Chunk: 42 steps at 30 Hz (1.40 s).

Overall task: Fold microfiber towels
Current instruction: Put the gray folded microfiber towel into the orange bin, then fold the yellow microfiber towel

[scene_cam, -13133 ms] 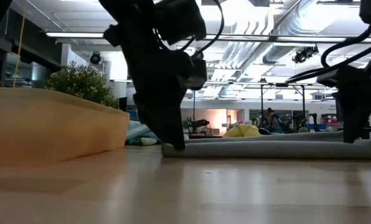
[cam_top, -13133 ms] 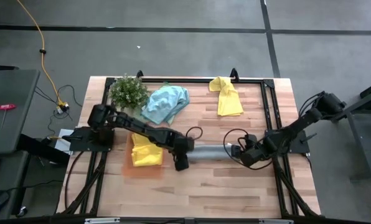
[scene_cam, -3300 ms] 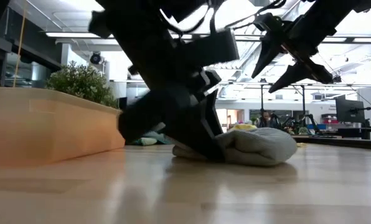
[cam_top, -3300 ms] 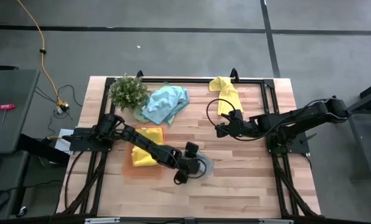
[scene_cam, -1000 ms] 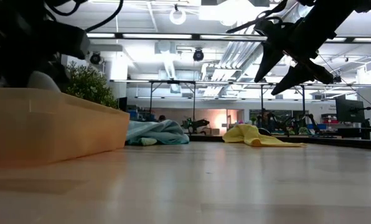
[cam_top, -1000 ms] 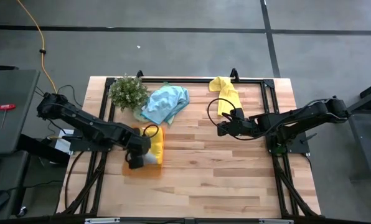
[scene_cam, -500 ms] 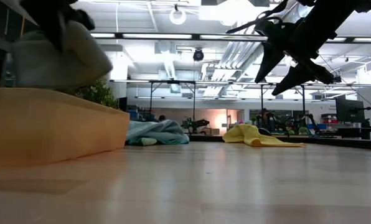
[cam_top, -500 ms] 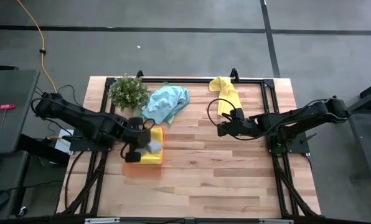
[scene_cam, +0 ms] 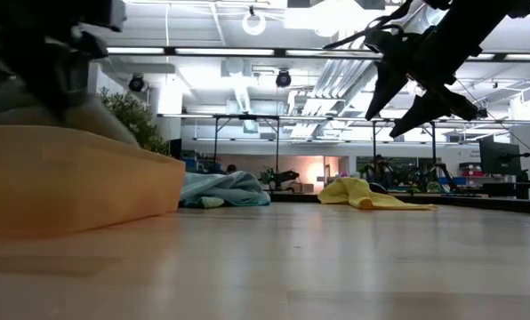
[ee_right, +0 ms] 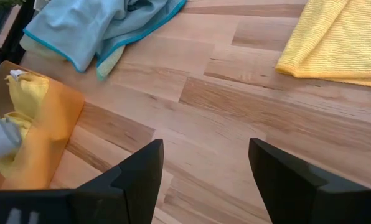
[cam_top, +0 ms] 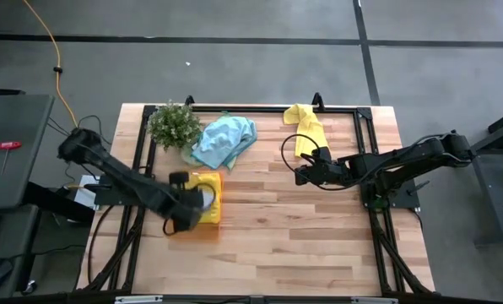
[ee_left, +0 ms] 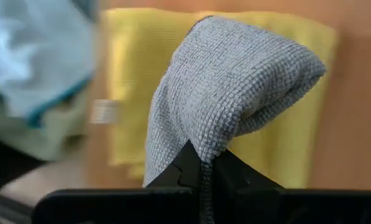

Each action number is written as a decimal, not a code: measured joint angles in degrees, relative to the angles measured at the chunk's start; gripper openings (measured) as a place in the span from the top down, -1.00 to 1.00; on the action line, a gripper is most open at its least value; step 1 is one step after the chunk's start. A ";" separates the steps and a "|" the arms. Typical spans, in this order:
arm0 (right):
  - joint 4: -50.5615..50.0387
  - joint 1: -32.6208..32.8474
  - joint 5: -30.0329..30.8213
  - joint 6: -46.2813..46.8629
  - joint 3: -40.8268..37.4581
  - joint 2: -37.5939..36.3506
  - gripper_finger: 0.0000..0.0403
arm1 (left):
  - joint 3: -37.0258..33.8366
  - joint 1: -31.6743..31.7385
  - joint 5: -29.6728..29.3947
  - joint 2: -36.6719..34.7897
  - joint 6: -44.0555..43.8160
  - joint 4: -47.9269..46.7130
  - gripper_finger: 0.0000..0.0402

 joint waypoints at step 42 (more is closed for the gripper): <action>-1.14 -0.02 -0.13 0.20 0.00 0.02 -0.14 | 4.36 -6.21 14.30 3.17 -13.32 12.18 -0.04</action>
